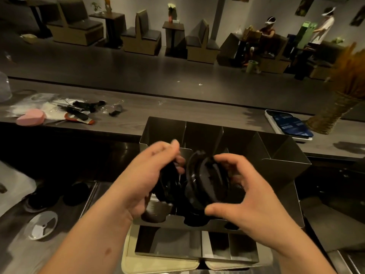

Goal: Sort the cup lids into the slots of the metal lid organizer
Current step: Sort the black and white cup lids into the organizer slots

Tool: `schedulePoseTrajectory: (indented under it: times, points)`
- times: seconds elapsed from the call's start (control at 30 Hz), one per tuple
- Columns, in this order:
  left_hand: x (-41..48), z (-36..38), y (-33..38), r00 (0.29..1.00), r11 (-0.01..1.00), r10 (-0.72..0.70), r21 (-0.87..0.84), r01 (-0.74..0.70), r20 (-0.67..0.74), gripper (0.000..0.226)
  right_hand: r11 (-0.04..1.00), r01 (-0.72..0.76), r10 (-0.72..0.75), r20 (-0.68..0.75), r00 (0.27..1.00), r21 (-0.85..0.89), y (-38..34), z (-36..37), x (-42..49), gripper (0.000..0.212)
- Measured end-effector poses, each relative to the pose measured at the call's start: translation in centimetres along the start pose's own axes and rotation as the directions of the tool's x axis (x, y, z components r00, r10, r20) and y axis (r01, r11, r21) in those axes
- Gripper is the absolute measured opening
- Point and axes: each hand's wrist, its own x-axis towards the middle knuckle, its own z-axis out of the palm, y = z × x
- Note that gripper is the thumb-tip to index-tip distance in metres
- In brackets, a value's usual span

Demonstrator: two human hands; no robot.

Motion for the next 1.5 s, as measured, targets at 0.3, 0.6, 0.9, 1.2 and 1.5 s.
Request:
schedulePoseTrajectory:
  times: [0.3, 0.6, 0.9, 1.2, 1.5]
  points:
    - [0.8, -2.9, -1.2, 0.990, 0.715, 0.012, -0.691, -0.105, -0.138, 0.033, 0.930, -0.116, 0.068, -0.148, 0.987, -0.349, 2.9, 3.9, 0.5, 0.073]
    - [0.8, -3.6, -1.8, 0.987, 0.647, 0.064, -0.747, -0.152, -0.145, 0.057, 0.706, -0.193, 0.139, -0.134, 0.981, -0.682, 5.5, 7.2, 1.1, 0.069]
    - [0.3, -2.6, -2.1, 0.994, 0.861, -0.002, -0.506, -0.053, -0.108, 0.034, 0.615, -0.165, 0.135, -0.104, 0.985, -0.771, 5.5, 7.1, 1.4, 0.078]
    - [-1.1, -1.1, -2.7, 0.991, 0.888, 0.030, -0.452, -0.085, -0.127, 0.039, 0.884, -0.109, 0.033, -0.172, 0.985, -0.455, 3.4, 5.3, 0.3, 0.065]
    - [-1.5, 3.1, -4.0, 0.997, 0.955, 0.058, -0.287, -0.069, -0.047, 0.027, 0.980, 0.148, -0.172, -0.200, 0.965, -0.133, 0.5, 3.7, -0.2, 0.064]
